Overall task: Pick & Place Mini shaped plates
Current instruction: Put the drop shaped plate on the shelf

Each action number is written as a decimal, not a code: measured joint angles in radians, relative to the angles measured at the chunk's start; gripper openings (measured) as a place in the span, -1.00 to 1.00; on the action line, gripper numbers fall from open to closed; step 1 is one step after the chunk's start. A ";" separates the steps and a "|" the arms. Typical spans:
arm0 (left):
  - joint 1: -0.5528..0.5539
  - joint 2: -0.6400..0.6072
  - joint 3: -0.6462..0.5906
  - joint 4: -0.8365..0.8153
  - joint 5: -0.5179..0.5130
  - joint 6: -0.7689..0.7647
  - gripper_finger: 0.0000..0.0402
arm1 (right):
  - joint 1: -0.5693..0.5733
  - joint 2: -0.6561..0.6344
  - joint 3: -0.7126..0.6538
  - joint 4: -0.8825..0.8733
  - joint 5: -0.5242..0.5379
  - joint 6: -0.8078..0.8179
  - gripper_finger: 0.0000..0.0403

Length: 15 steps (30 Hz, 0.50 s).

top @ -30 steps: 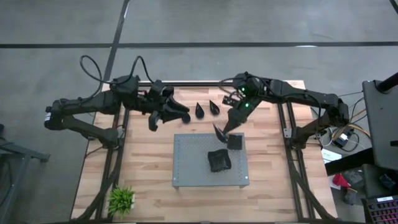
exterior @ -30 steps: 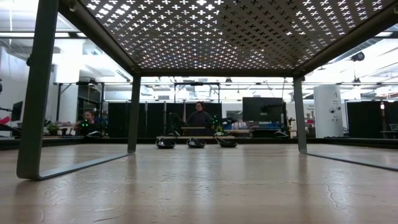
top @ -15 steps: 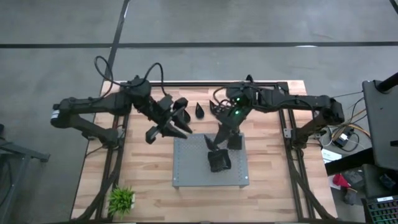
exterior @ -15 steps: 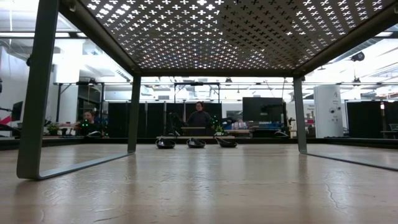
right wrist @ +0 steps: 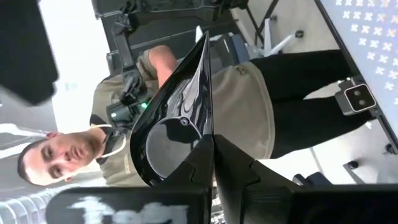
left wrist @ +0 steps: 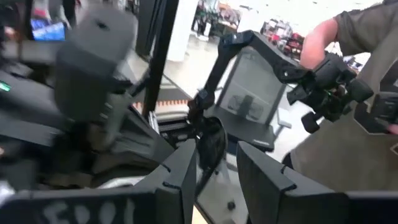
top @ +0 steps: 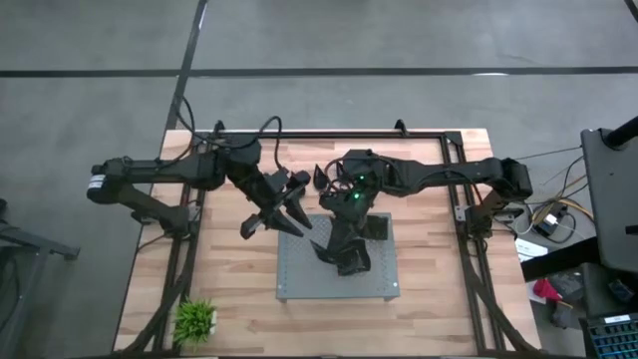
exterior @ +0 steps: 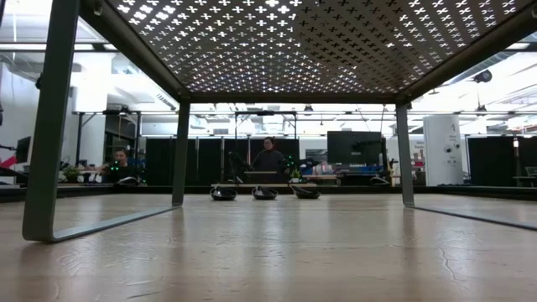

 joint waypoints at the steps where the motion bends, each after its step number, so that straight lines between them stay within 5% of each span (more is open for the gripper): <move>1: -0.005 0.001 -0.001 -0.011 0.000 0.001 -0.46 | -0.001 0.005 0.000 0.002 -0.004 0.000 -0.96; 15: -0.054 0.074 -0.002 -0.037 -0.027 0.048 -0.46 | -0.005 0.018 0.000 -0.003 -0.018 -0.001 -0.96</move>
